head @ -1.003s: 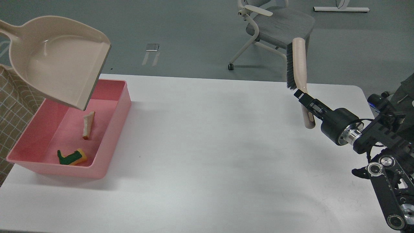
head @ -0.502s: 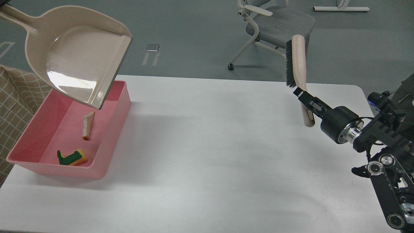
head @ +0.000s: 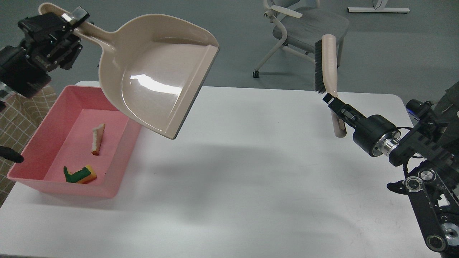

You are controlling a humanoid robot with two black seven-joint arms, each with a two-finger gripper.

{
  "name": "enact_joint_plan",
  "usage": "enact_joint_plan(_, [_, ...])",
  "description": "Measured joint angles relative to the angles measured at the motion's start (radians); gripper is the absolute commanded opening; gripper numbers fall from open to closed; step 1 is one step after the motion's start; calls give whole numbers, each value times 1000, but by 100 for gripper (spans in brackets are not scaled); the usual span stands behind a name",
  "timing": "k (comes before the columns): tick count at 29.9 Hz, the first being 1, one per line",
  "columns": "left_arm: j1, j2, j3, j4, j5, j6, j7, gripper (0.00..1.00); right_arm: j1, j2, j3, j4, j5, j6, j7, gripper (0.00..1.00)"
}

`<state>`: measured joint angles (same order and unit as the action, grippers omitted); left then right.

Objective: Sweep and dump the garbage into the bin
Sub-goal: 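Swing the dustpan over the table and lower it beside the brush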

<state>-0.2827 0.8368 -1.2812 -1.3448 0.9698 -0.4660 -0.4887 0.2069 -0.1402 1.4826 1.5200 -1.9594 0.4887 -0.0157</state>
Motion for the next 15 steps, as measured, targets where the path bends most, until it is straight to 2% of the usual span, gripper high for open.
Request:
enact_joint_plan(3, [1, -30, 49, -2, 50, 38, 0, 1, 0, -4, -2, 4, 3, 0, 0, 25])
enact_joint_plan(10, [-12, -90, 236, 9, 118, 243, 0, 2, -16, -39, -13, 14, 12, 0, 0, 26])
enact_joint_plan(15, [-73, -135, 349, 24, 112, 350, 12, 3, -25, -74, -15, 14, 41, 0, 1, 26])
